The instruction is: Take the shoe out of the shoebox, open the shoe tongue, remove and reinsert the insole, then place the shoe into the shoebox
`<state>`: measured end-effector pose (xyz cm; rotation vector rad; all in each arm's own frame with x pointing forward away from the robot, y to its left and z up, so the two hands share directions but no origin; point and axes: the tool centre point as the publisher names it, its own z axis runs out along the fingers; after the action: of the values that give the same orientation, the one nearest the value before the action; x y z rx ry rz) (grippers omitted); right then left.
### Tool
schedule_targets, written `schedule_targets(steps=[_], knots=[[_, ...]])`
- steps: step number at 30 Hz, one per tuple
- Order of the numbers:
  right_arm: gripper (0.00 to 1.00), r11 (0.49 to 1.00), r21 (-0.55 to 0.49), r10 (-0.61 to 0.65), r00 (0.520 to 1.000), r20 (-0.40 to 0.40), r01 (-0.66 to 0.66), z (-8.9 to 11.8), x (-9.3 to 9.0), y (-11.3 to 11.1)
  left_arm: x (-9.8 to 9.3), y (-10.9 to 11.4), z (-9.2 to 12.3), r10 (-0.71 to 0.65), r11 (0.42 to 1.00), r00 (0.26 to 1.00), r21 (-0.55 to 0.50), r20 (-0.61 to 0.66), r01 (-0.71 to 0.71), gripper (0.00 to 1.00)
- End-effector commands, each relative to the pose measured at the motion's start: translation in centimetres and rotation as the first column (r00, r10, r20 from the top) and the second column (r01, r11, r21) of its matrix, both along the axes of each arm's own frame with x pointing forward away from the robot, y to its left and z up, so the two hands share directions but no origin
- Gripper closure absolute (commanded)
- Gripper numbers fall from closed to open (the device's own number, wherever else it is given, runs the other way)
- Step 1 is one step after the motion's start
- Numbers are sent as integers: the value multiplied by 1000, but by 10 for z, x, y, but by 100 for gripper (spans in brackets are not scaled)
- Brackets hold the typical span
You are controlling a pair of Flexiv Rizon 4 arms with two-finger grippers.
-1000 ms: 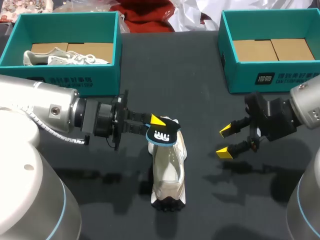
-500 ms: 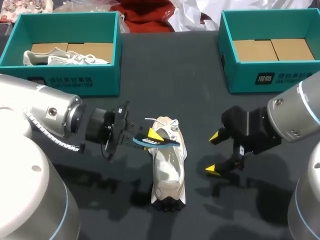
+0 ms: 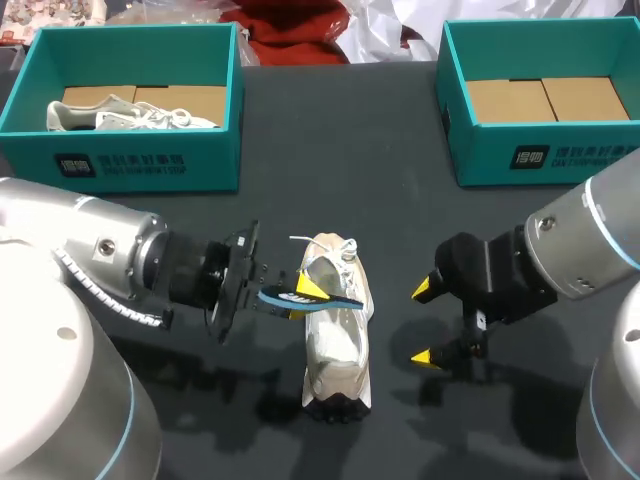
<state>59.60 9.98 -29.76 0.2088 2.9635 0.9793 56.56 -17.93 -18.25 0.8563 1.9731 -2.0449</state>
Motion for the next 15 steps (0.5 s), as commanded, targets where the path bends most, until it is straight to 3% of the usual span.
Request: schedule_targets(steps=[1,6,9,15], knots=[[0,999,-30,20,1000,7,-19,-10,3,14,-15,6,-12,21,998,1000,-54,-6,-21,100],[0,998,-30,54,998,12,-53,-25,1,21,-21,2,-26,-19,996,1000,-91,-20,17,100],[0,992,-88,89,996,-12,-90,-34,-1,25,-21,1,-28,-18,996,1000,-90,-19,16,100],[0,992,-88,89,996,-12,-90,-34,-1,25,-21,1,-28,-18,996,1000,-90,-19,16,100]])
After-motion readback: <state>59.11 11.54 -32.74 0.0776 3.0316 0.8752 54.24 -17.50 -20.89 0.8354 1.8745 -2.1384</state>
